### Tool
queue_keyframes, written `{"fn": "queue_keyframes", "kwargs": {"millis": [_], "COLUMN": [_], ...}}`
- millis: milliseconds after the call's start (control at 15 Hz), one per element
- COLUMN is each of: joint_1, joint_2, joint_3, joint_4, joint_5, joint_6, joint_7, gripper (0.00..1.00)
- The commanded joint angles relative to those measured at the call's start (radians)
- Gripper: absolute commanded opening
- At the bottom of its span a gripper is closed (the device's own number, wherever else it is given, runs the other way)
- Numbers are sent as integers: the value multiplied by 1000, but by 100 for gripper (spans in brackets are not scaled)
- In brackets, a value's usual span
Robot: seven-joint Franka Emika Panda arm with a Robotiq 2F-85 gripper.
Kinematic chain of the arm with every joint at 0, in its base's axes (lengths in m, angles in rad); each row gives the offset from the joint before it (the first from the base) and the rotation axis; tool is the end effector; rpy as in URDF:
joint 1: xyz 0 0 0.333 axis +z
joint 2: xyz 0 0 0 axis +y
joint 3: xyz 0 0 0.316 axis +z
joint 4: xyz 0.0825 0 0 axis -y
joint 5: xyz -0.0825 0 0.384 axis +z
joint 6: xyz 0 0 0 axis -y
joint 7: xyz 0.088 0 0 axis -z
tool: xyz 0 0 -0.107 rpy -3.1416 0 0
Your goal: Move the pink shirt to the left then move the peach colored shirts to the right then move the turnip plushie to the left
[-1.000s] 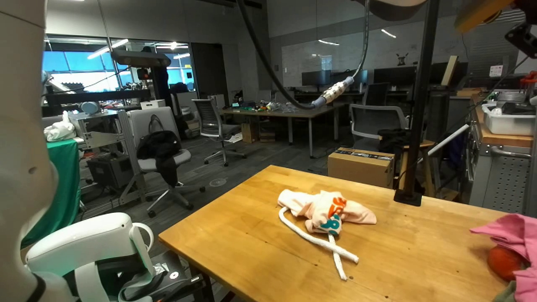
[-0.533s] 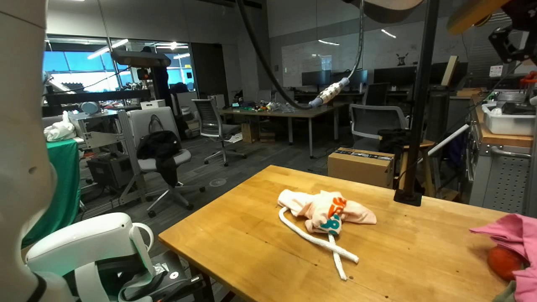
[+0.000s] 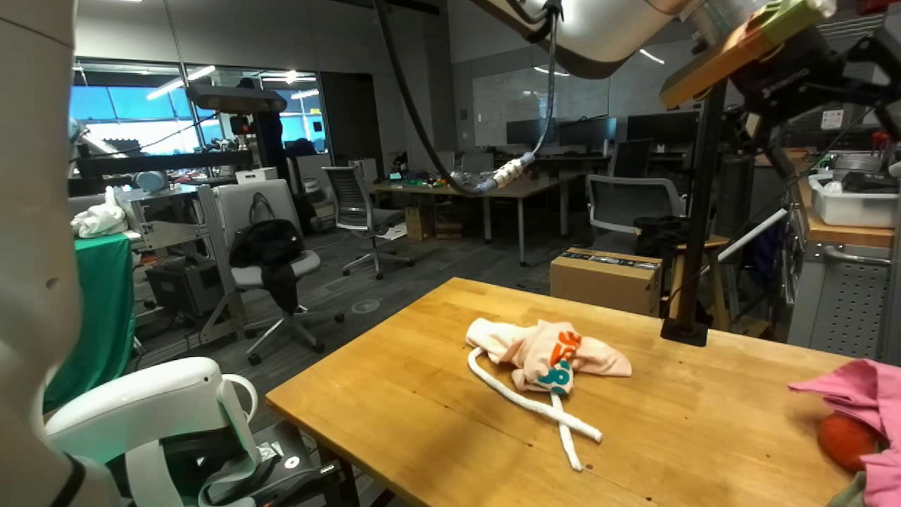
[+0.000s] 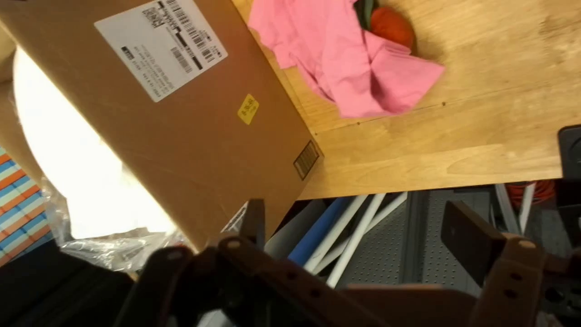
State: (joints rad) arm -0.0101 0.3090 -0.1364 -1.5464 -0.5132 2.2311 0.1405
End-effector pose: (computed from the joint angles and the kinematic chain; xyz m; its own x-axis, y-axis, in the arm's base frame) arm 0.6804 -0.1033 0.5192 0.9351 0.0608 0.3491 -0.1157 -0.8788 0.4629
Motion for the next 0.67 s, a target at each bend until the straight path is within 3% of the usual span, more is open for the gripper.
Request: {"fn": "queue_keyframes", "kwargs": {"millis": [0,600], "joint_1": [33,54], "joint_2": [-41,-37], "joint_3": [38,150], "joint_4": [-78,-166], "joint_5": [62,332], "joint_6": [-53,-219], "joint_7": [26,-74], "gripper": [100,100]}}
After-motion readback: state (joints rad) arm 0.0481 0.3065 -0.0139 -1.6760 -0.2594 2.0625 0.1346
